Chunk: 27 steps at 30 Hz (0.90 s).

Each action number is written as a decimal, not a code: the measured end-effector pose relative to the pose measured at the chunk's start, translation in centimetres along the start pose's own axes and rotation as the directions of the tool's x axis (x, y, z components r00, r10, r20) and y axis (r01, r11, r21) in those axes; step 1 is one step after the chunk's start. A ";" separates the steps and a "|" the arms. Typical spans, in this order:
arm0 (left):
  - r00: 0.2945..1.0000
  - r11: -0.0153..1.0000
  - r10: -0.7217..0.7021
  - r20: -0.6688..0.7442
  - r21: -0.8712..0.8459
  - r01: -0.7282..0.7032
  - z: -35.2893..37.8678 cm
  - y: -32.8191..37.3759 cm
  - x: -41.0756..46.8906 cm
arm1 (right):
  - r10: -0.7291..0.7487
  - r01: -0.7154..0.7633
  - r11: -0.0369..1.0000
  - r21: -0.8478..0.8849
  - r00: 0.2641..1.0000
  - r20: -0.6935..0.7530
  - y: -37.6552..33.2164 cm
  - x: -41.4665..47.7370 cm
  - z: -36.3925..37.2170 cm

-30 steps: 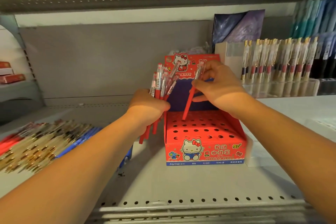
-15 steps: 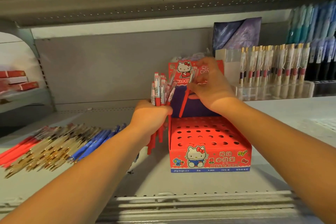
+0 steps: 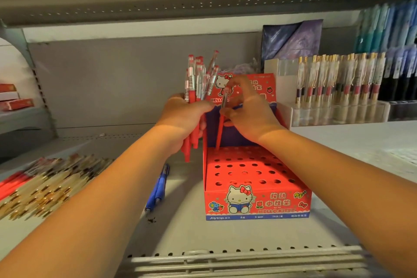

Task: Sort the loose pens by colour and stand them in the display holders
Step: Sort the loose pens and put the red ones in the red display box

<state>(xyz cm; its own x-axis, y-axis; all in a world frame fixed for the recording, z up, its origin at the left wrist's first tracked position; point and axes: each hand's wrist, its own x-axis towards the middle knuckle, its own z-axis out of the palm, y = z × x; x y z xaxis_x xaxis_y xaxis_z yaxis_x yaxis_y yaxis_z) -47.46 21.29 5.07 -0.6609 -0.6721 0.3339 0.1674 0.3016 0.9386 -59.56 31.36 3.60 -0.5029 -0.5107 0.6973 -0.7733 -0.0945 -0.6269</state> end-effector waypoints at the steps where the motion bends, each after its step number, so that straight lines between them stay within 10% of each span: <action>1: 1.000 1.000 0.000 0.002 0.004 0.000 -0.2 -0.5 0.1 | -0.011 0.011 1.000 -0.006 1.000 -0.012 0.1 0.0 0.0; 20: 0.990 0.996 0.068 0.121 0.045 -0.074 -1.4 -1.8 -0.5 | -0.008 0.046 0.978 -0.205 0.983 0.184 0.2 -0.9 0.7; 27: 0.976 0.994 0.077 0.202 0.058 -0.090 -1.5 -2.0 -0.4 | 0.173 -0.163 0.821 0.547 0.984 0.034 -2.7 -0.7 0.6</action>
<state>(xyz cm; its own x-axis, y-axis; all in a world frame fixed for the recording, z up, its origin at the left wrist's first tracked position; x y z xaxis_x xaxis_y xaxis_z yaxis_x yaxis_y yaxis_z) -46.49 19.93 3.16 -0.7802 -0.4964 0.3805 0.1835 0.3999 0.8980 -56.92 31.39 4.58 -0.6160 -0.5477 0.5662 -0.3418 -0.4617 -0.8185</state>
